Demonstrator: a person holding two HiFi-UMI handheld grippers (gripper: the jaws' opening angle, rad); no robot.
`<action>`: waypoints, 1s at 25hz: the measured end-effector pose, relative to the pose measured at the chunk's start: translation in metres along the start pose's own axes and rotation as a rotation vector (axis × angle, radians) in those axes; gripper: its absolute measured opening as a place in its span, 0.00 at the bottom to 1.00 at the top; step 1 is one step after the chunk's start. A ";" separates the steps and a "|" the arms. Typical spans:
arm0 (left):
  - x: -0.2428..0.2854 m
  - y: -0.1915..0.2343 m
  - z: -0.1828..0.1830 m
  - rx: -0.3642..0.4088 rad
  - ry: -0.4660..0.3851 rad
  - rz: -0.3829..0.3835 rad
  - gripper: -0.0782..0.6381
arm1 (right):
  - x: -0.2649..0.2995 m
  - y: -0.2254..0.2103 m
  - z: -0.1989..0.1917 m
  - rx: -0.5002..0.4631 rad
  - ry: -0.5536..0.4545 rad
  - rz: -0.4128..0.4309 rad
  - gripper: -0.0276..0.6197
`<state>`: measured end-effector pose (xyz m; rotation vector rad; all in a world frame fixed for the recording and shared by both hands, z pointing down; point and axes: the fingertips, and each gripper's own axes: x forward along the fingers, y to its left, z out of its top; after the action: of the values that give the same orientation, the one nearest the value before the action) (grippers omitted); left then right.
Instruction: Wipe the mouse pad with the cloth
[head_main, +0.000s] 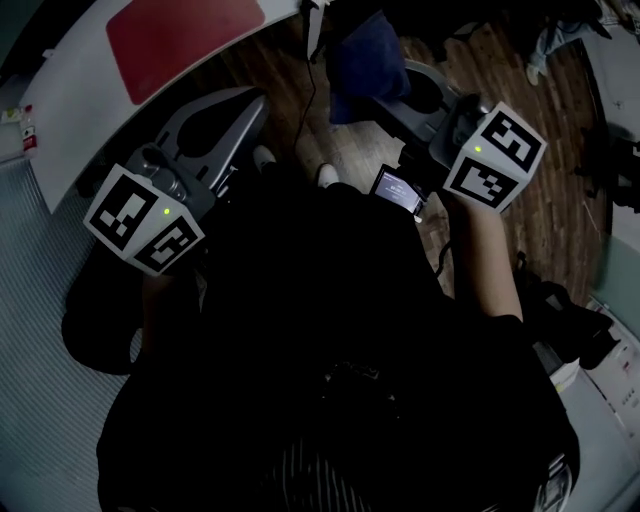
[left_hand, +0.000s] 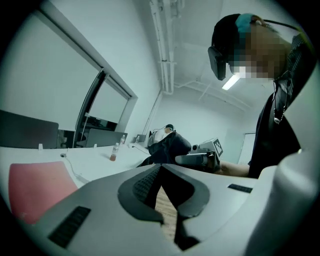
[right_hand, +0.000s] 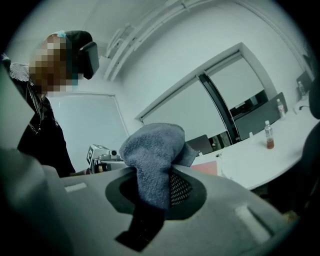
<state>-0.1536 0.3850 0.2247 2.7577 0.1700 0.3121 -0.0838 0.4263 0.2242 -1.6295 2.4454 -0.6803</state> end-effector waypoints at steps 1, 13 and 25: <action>-0.001 0.008 0.007 0.012 -0.006 -0.016 0.11 | 0.005 -0.001 0.006 -0.007 -0.008 -0.014 0.15; -0.053 0.085 0.010 0.009 -0.034 -0.100 0.12 | 0.091 0.018 0.017 -0.025 -0.006 -0.072 0.15; -0.046 0.152 0.067 0.000 -0.033 -0.071 0.11 | 0.155 -0.025 0.089 -0.044 0.019 -0.036 0.15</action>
<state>-0.1707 0.2142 0.2098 2.7471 0.2592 0.2473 -0.0957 0.2523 0.1781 -1.6947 2.4672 -0.6540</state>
